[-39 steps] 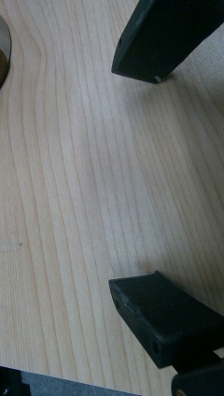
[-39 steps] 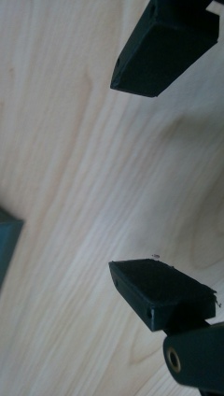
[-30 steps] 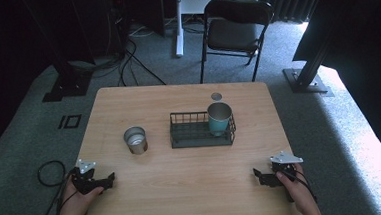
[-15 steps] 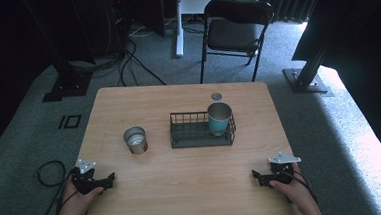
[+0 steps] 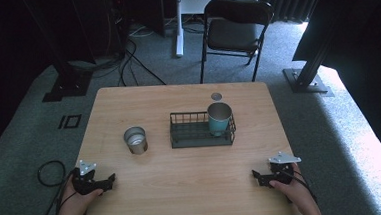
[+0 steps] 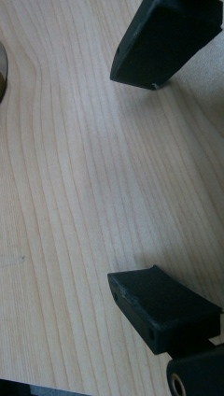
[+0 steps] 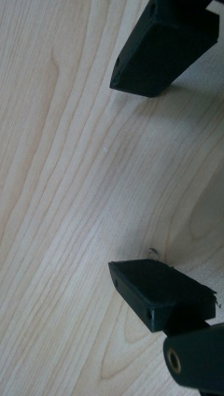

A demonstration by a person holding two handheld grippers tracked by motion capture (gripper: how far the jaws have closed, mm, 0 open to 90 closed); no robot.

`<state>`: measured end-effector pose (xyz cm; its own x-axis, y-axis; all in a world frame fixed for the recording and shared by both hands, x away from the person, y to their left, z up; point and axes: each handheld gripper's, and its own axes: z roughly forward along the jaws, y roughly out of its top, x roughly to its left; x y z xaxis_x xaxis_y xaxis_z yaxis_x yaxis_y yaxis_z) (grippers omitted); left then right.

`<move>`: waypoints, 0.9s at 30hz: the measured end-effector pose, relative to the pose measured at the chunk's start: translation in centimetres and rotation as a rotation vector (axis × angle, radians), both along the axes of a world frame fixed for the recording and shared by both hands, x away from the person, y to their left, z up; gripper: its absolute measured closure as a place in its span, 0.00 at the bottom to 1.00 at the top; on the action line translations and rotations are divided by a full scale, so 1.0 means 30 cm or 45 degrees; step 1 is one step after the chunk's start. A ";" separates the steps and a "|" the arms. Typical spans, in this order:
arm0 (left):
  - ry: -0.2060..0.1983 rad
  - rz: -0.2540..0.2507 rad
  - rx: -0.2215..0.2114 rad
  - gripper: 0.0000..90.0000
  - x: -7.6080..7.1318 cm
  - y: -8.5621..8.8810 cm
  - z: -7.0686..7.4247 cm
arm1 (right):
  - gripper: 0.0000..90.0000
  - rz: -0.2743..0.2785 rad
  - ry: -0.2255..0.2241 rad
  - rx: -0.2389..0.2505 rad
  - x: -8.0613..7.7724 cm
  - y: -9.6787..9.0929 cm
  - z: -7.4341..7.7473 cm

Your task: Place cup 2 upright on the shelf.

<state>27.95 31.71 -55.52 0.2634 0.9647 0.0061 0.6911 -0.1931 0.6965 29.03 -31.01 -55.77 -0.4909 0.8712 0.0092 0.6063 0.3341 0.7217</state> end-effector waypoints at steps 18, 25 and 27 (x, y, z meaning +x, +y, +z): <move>-0.003 -0.243 0.004 0.06 -0.012 -0.056 0.029 | 0.12 0.000 0.000 0.000 0.000 0.000 0.000; -0.084 -0.257 -0.081 0.07 0.005 -0.081 0.061 | 0.12 0.000 0.000 -0.001 0.000 0.000 0.000; -0.091 -0.257 -0.086 0.06 0.007 -0.084 0.064 | 0.12 0.000 0.000 -0.001 0.000 0.000 0.000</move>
<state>28.15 29.18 -53.59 0.4525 0.8912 -0.0313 0.5913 -0.2736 0.7586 29.03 -31.01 -55.77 -0.4908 0.8712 0.0087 0.6062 0.3343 0.7216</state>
